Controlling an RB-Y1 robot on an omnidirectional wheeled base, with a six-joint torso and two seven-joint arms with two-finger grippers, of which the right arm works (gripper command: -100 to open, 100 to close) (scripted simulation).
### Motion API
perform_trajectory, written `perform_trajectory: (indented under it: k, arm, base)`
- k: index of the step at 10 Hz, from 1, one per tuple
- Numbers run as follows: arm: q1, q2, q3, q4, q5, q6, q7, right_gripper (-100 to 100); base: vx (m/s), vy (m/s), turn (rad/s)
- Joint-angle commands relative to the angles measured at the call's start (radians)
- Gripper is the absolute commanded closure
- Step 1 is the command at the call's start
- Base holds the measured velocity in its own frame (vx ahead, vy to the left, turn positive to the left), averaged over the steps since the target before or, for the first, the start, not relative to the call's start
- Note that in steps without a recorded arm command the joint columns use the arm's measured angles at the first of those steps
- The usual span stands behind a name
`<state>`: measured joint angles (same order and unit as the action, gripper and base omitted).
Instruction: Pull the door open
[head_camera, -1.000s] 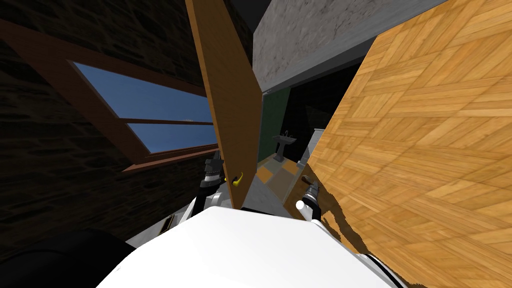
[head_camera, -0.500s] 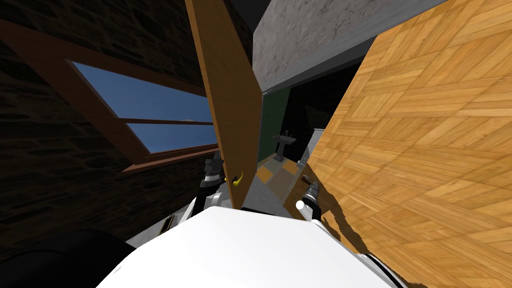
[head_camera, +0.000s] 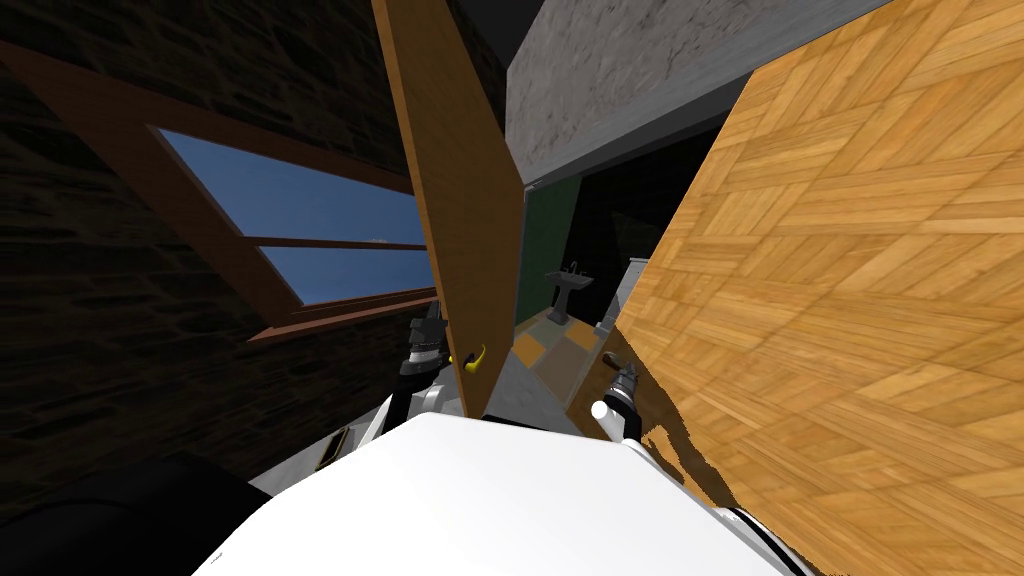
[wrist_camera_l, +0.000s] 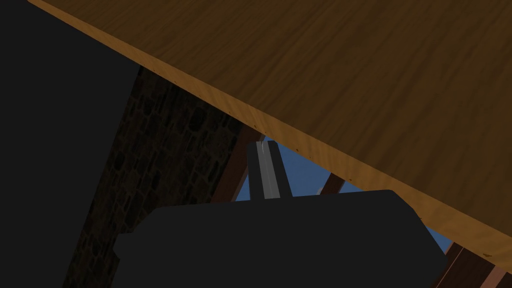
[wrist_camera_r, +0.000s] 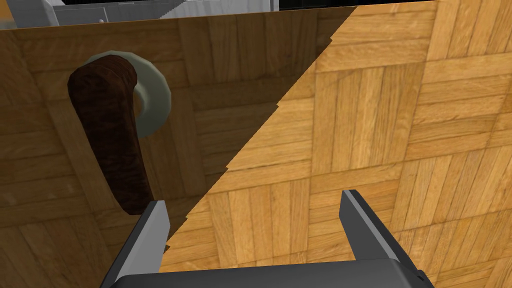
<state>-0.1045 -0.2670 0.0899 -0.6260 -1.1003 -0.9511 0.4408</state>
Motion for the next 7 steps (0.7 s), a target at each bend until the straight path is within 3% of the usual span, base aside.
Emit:
perform_trajectory:
  k: [1,7]
  arm:
    - [0.0,0.0,0.0,0.0,0.0,0.0,0.0,-100]
    - [0.0,0.003,0.002,-0.002,-0.001,0.002,0.001,-100]
  base:
    - [-0.009,-0.023,-0.044]
    - [0.004,-0.004,0.015]
